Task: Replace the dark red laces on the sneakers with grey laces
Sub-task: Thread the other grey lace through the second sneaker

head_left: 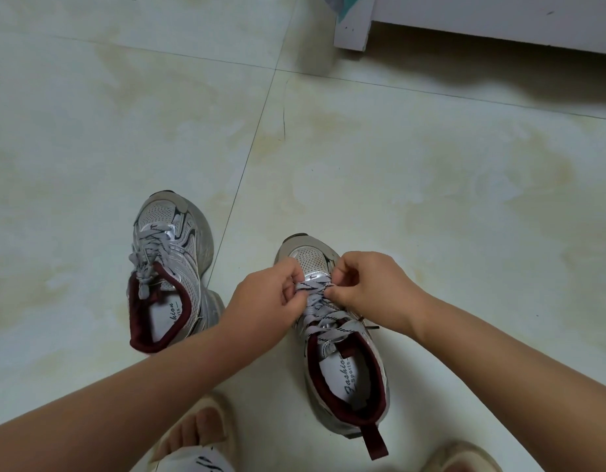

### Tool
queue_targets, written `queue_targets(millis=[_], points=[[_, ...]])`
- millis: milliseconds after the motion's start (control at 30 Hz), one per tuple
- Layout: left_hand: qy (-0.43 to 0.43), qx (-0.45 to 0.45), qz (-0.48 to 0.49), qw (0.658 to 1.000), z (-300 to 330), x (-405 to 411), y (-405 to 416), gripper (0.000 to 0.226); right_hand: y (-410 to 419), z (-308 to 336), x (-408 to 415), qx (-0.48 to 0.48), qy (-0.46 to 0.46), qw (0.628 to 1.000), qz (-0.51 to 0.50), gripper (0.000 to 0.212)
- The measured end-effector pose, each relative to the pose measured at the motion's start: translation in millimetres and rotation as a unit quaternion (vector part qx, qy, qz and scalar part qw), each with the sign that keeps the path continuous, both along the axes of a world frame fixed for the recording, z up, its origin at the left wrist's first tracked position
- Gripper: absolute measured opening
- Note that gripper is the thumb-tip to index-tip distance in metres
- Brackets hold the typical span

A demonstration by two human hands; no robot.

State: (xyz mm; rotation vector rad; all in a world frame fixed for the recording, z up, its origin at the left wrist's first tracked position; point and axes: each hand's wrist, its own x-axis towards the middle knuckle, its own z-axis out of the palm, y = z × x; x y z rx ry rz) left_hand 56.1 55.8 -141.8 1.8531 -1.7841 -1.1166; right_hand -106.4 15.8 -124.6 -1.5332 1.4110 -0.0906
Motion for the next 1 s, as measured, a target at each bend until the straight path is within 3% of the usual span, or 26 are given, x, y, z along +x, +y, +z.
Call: queue_targets(millis=[200, 333, 467, 633, 767, 867, 1000], points=[[0.053, 0.035, 0.038, 0.997, 2.6, -1.5, -0.1, 0.021, 1.5, 1.0, -1.9, 0.095, -0.079, 0.991, -0.042, 0.015], [0.043, 0.058, 0.054, 0.996, 0.8, -3.2, -2.1, 0.024, 2.2, -6.6, -5.1, 0.151, -0.139, 0.976, -0.079, 0.032], [0.151, 0.154, 0.145, 0.966, 0.2, -3.8, -2.6, 0.024, 7.8, -11.5, -9.0, 0.162, -0.176, 0.965, -0.111, 0.034], [0.287, 0.254, 0.155, 0.911, 10.9, -0.2, -8.6, 0.023, 4.8, -9.0, -6.9, 0.128, -0.120, 0.979, -0.103, 0.026], [0.268, 0.265, 0.156, 0.913, 11.1, 1.5, -12.5, 0.022, 3.5, 0.6, -5.8, 0.057, -0.108, 0.985, -0.121, 0.023], [0.258, 0.275, 0.126, 0.918, 12.6, 0.9, -16.7, 0.021, 7.8, 10.8, 0.7, -0.040, -0.013, 0.999, 0.010, 0.016], [0.251, 0.274, 0.109, 0.922, 10.1, 5.6, -18.0, 0.022, 9.1, 14.9, 11.3, -0.162, 0.135, 0.968, 0.137, 0.018]])
